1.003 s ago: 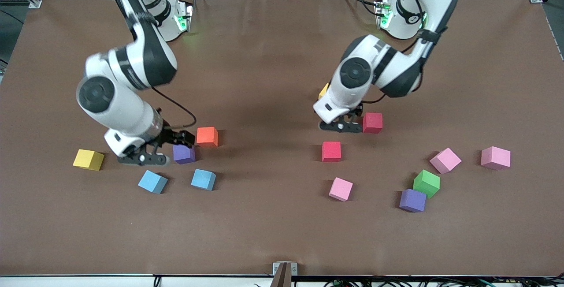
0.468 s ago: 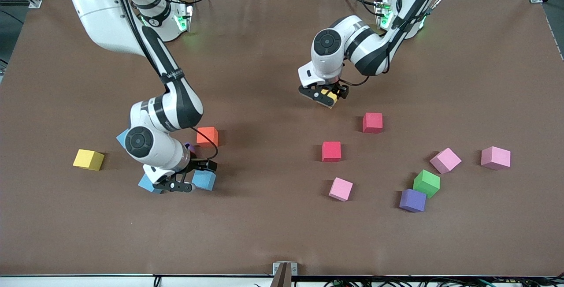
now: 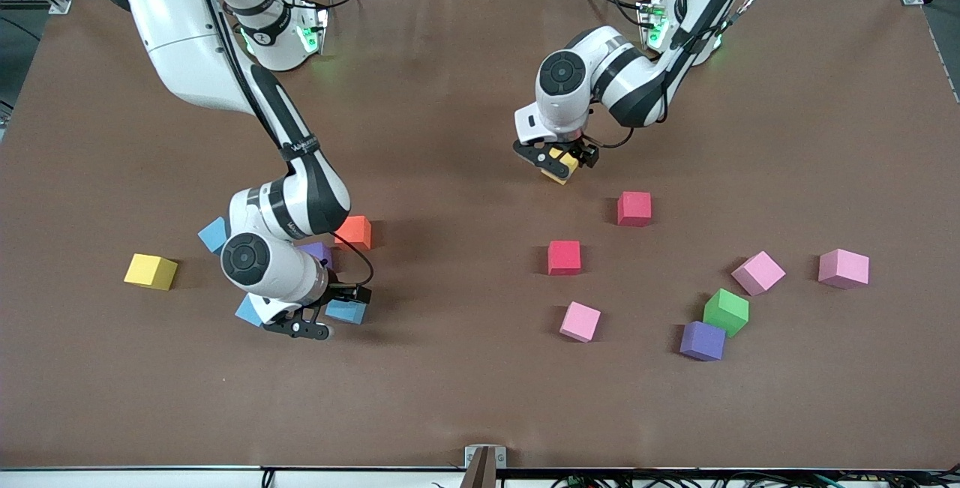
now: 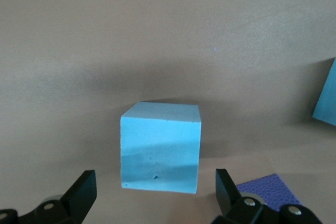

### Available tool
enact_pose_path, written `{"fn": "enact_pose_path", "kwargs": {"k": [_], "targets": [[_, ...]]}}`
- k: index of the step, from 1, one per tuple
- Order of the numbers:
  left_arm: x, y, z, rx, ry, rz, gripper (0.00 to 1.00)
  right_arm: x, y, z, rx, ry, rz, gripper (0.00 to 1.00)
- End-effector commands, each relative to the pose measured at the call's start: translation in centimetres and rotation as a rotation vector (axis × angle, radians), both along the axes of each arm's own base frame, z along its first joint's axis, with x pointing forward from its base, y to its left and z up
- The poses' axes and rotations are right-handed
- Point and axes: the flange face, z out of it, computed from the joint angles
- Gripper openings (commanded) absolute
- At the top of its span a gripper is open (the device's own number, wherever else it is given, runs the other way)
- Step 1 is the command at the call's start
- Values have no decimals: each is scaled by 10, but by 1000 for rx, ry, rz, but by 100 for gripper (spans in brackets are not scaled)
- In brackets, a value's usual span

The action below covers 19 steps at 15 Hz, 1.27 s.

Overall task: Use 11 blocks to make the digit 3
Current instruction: 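Grasp the blue cube with the right gripper, yellow cube with the left gripper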

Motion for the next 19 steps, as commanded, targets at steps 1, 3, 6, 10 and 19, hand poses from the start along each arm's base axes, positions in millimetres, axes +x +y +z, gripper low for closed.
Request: {"fn": "enact_pose_path", "kwargs": {"k": [1, 3, 6, 10, 19], "targets": [[-1, 2, -11, -4, 5, -8, 93, 7, 5, -9, -42, -5, 4, 100], [-3, 0, -20, -11, 12, -4, 93, 8, 4, -13, -46, -3, 3, 100], [-3, 0, -29, -13, 23, -4, 93, 11, 7, -23, -61, -3, -25, 100], [-2, -1, -34, -16, 30, -2, 93, 12, 10, -28, -70, -2, -42, 100], [-8, -9, -46, -19, 23, 76, 45, 10, 12, -34, -79, -6, -28, 86]]}}
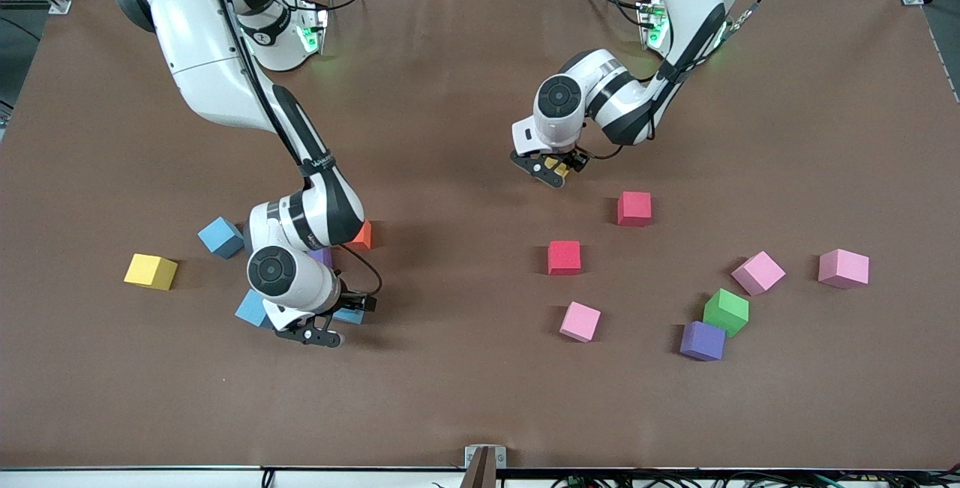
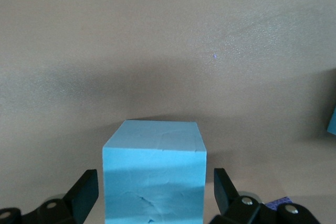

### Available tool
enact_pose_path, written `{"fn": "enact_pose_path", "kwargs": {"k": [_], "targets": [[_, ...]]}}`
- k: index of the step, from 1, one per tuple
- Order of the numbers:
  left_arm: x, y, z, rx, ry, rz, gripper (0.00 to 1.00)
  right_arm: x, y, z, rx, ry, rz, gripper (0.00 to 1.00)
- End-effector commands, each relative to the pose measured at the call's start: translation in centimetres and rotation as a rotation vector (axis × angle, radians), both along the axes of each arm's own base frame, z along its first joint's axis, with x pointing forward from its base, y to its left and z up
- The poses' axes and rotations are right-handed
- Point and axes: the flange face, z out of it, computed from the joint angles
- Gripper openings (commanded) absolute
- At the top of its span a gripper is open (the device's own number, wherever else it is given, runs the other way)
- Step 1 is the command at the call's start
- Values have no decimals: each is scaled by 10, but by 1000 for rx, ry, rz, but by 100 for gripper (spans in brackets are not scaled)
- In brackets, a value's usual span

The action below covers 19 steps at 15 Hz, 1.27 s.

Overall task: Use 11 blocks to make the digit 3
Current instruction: 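Grasp the blue cube with the right gripper, yellow cube with the left gripper, then place yellow with the left gripper while the right gripper carries the blue cube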

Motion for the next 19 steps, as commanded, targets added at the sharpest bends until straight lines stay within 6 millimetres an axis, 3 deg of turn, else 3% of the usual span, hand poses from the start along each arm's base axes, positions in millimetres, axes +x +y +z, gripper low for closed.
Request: {"fn": "enact_pose_path", "kwargs": {"k": [1, 3, 6, 14, 19], "targets": [[-3, -8, 6, 16, -31, 78, 43, 2, 3, 0, -22, -8, -4, 73], [-7, -30, 14, 8, -56, 146, 41, 2, 3, 0, -23, -8, -3, 53], [-9, -72, 30, -22, -95, 292, 41, 2, 3, 0, -35, -12, 8, 39], [0, -129, 22, -62, -77, 477, 41, 4, 6, 14, -28, -27, 18, 38], [1, -136, 13, -53, -66, 542, 41, 3, 12, 29, -21, -41, 30, 38]]}}
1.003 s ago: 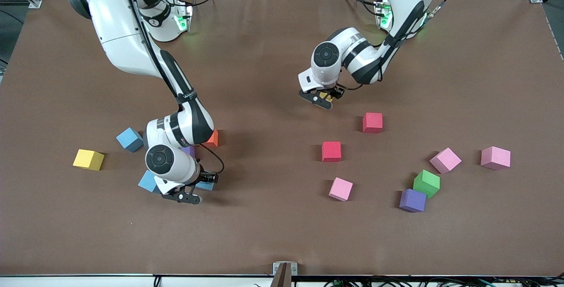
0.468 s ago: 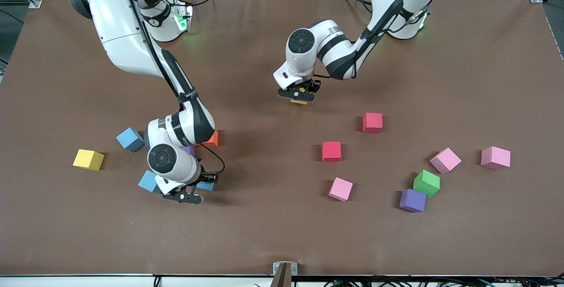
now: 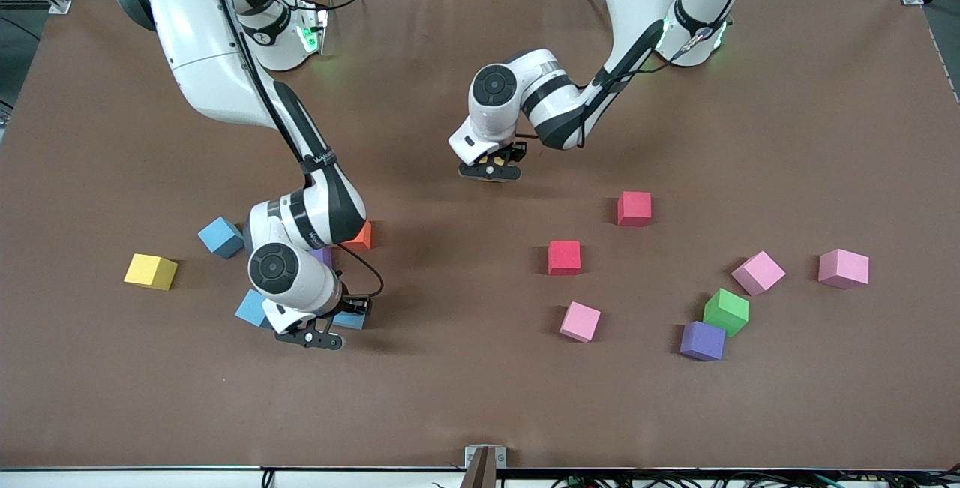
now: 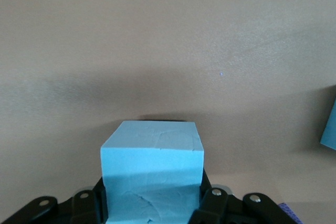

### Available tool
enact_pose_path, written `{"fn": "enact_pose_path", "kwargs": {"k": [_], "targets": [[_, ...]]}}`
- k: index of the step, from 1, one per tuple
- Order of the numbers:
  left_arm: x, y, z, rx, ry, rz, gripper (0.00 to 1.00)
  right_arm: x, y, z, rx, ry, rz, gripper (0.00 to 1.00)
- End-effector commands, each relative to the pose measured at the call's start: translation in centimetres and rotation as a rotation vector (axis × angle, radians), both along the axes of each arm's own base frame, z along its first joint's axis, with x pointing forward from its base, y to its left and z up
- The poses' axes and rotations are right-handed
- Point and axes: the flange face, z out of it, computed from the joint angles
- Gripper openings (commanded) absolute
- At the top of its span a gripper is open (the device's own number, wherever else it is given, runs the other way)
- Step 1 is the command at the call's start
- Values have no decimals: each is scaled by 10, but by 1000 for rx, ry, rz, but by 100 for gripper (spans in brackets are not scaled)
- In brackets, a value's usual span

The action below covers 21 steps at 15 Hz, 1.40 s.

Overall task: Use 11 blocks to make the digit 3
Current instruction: 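Place yellow with the left gripper while the right gripper carries the blue cube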

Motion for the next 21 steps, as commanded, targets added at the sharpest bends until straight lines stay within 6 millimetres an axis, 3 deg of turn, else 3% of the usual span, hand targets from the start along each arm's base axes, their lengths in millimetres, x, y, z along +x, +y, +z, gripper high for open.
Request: {"fn": "enact_pose_path", "kwargs": {"k": [1, 6, 9, 10, 12, 16, 21], "targets": [[1, -7, -1, 8, 1, 41, 41, -3, 3, 12, -13, -3, 6, 38], [0, -7, -7, 18, 10, 79, 42, -7, 15, 16, -9, -7, 30, 38], [-2, -6, -14, 25, 13, 64, 46, -10, 24, 30, 12, -17, 53, 39], [-1, -6, -16, 28, 16, 63, 54, -13, 31, 33, 23, -15, 63, 40], [-4, -9, -17, 28, 10, 49, 100, -24, 34, 43, 26, -1, 84, 42], [1, -10, -8, 36, -47, 3, 100, -47, 34, 65, 33, -4, 185, 43], [18, 5, 46, 96, -65, 29, 100, -92, 36, 75, 47, -27, 373, 46]]}}
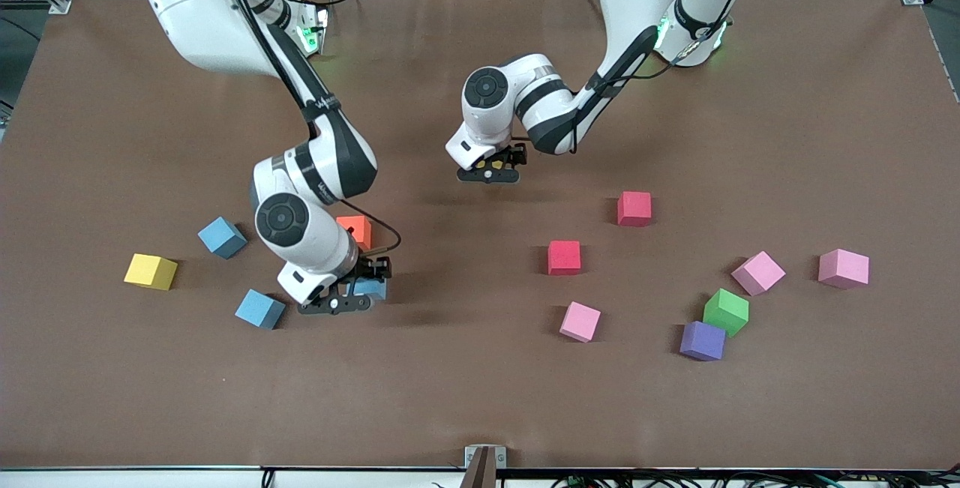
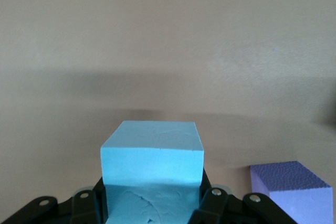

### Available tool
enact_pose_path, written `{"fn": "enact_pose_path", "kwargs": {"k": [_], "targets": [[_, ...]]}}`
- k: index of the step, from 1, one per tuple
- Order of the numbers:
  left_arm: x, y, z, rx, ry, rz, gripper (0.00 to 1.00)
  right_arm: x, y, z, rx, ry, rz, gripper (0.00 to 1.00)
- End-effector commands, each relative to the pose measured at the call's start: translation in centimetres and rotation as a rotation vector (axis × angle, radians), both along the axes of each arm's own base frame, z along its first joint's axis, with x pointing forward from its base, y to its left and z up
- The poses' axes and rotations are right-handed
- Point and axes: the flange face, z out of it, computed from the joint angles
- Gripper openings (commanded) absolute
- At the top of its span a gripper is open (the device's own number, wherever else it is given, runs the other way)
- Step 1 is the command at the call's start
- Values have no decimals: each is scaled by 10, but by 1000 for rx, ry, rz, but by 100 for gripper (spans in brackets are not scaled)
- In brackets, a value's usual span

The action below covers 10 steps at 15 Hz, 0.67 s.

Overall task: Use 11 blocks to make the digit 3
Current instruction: 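Place yellow with the left gripper while the right gripper carries the blue cube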

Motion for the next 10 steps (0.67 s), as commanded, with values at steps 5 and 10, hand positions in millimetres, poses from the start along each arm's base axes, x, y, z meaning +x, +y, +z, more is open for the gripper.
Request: {"fn": "enact_pose_path", "kwargs": {"k": [5, 10], "targets": [[53, 24, 86, -4, -65, 100, 100, -77, -9, 2, -17, -87, 590, 46], [137, 100, 79, -23, -59, 133, 100, -133, 53, -3, -27, -99, 998, 46]]}}
